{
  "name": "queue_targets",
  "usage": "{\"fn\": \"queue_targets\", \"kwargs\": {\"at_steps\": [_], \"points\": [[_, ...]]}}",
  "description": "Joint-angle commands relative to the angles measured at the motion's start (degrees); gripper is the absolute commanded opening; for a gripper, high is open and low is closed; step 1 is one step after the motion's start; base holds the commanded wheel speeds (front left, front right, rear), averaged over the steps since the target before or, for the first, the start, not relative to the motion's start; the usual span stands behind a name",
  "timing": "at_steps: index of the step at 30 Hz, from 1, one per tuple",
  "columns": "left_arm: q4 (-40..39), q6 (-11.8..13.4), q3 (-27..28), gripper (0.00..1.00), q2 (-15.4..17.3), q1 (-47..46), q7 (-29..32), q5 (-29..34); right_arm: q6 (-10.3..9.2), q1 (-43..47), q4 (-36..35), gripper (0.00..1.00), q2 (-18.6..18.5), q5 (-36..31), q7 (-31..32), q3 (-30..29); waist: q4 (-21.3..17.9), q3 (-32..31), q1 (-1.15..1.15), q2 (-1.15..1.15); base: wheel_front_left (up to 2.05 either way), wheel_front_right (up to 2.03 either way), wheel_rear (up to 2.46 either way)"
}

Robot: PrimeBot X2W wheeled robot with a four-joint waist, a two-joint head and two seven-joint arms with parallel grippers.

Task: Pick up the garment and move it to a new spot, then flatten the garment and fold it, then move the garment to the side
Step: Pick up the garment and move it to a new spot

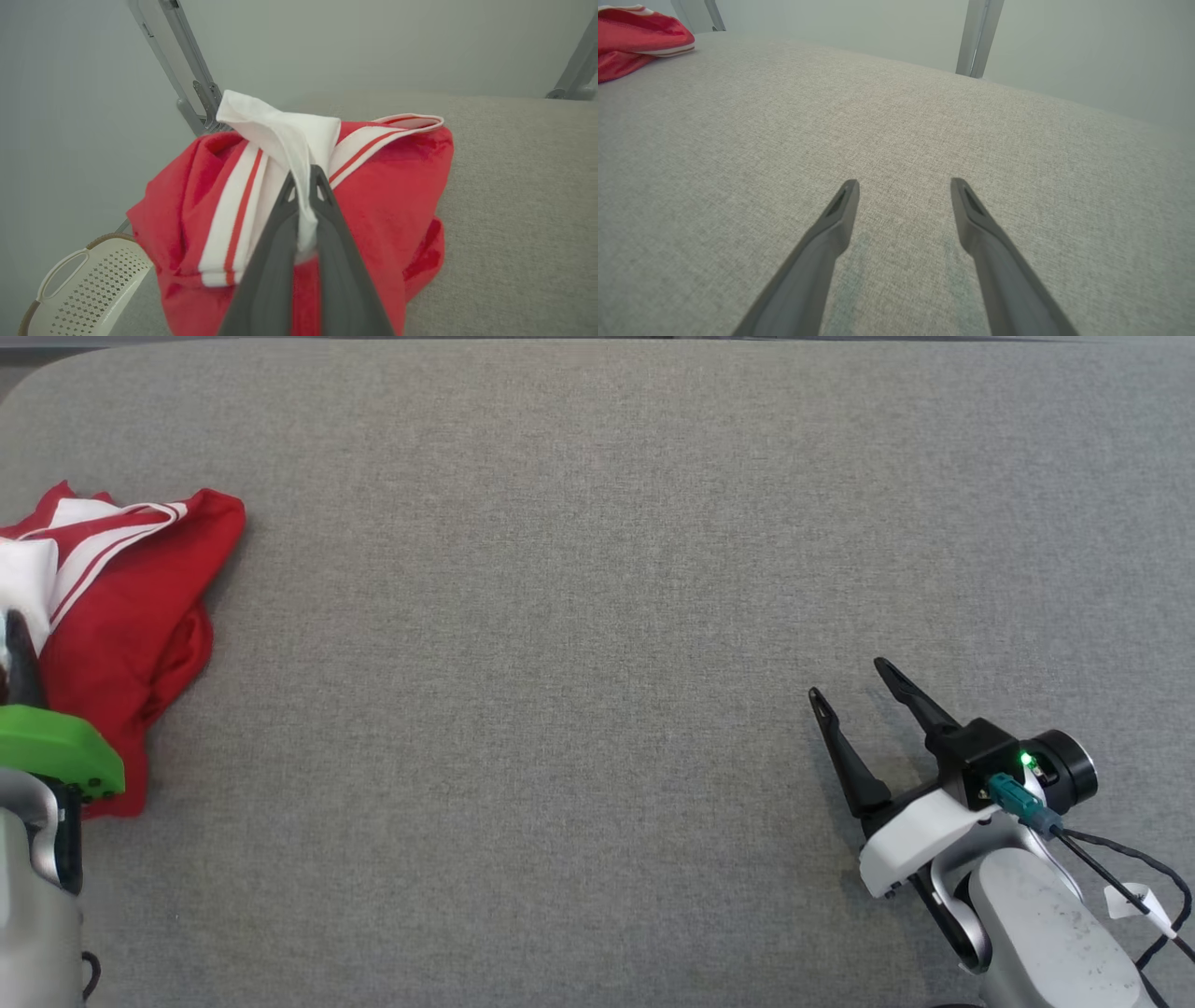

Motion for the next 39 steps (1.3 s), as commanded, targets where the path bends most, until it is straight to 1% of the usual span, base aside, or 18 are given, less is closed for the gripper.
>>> {"fn": "queue_targets", "kwargs": {"at_steps": [1, 4, 6, 10, 12, 16, 21, 22, 23, 24, 29, 31, 34, 36, 39], "points": [[-2.26, -0.55, -1.02, 0.0, 0.28, -1.06, -0.05, 2.08, -0.02, 0.11, 0.1, 1.0, 0.06, 0.25, -0.18, -0.36, 0.16, -0.72, 0.0, 0.0, 0.0, 0.0, 0.0], [-6.94, -1.38, -4.6, 0.0, 0.49, -1.59, -0.05, 5.97, -0.02, 1.42, 0.62, 1.0, 0.6, 0.4, -0.18, -0.96, 0.62, -2.22, 0.0, 0.0, 0.0, 0.0, 0.0], [-9.71, -1.84, -8.02, 0.0, 0.89, -2.09, -0.04, 8.79, -0.02, 1.92, 0.92, 1.0, 1.28, 0.63, -0.18, -0.97, 0.76, -3.37, 0.0, 0.0, 0.0, 0.0, 0.0], [-13.99, -2.34, -15.1, 0.0, 0.84, -3.64, -0.04, 12.28, -0.02, 2.56, 1.14, 1.0, 2.65, 1.04, -0.18, -0.59, 0.36, -5.35, 0.0, 0.0, 0.0, 0.0, 0.0], [-15.49, -2.37, -18.86, 0.0, 0.23, -4.42, -0.05, 13.09, -0.02, 2.76, 1.3, 1.0, 3.39, 1.27, -0.18, -0.28, -0.13, -6.11, 0.0, 0.0, 0.0, 0.0, 0.0], [-18.11, -2.4, -29.07, 0.0, -0.82, -6.3, -0.04, 13.28, -0.02, 3.05, 1.39, 1.0, 4.13, 1.71, -0.18, -0.45, -1.74, -7.2, 0.0, 0.0, 0.0, 0.0, 0.0], [-22.37, -2.3, -44.11, 0.0, -0.53, -9.89, -0.05, 12.31, -0.02, 3.94, 1.34, 1.0, 4.81, 1.89, -0.18, -1.11, -4.73, -7.6, 0.0, 0.0, 0.0, 0.0, 0.0], [-22.37, -2.3, -44.11, 0.0, -0.53, -9.89, -0.05, 12.31, -0.02, 3.94, 1.34, 1.0, 4.81, 1.89, -0.18, -1.11, -4.73, -7.6, 0.0, 0.0, 0.0, 0.0, 0.0], [-23.96, -2.3, -49.94, 0.0, -0.41, -11.98, -0.04, 11.51, -0.02, 4.1, 1.39, 1.0, 4.94, 1.9, -0.18, -1.46, -6.13, -7.62, 0.0, 0.0, 0.0, 0.0, 0.0], [-23.96, -2.3, -49.94, 0.0, -0.41, -11.98, -0.04, 11.51, -0.02, 4.1, 1.39, 1.0, 4.94, 1.9, -0.18, -1.46, -6.13, -7.62, 0.0, 0.0, 0.0, 0.0, 0.0], [-27.27, -2.31, -61.99, 0.0, -0.46, -16.94, -0.05, 9.74, -0.02, 5.01, 1.39, 1.0, 5.53, 1.94, -0.18, -1.92, -9.79, -7.6, 0.0, 0.0, 0.0, 0.0, 0.0], [-28.39, -2.3, -65.12, 0.0, -0.61, -18.78, -0.05, 8.71, -0.02, 5.07, 1.41, 1.0, 5.78, 1.91, -0.18, -2.03, -11.32, -7.48, 0.0, 0.0, 0.0, 0.0, 0.0], [-29.73, -2.3, -67.8, 0.0, -1.26, -20.58, -0.05, 7.4, -0.02, 4.87, 1.35, 1.0, 6.22, 1.93, -0.18, -2.19, -13.64, -7.17, 0.0, 0.0, 0.0, 0.0, 0.0], [-30.52, -2.3, -69.79, 0.0, -2.2, -21.66, -0.05, 6.96, -0.02, 4.71, 1.29, 1.0, 6.45, 1.9, -0.18, -2.16, -15.1, -6.85, 0.0, 0.0, 0.0, 0.0, 0.0], [-31.12, -2.31, -71.13, 0.0, -4.54, -22.75, -0.05, 5.81, -0.02, 4.49, 1.15, 1.0, 6.59, 1.87, -0.18, -2.59, -16.96, -6.31, 0.0, 0.0, 0.0, 0.0, 0.0]]}}
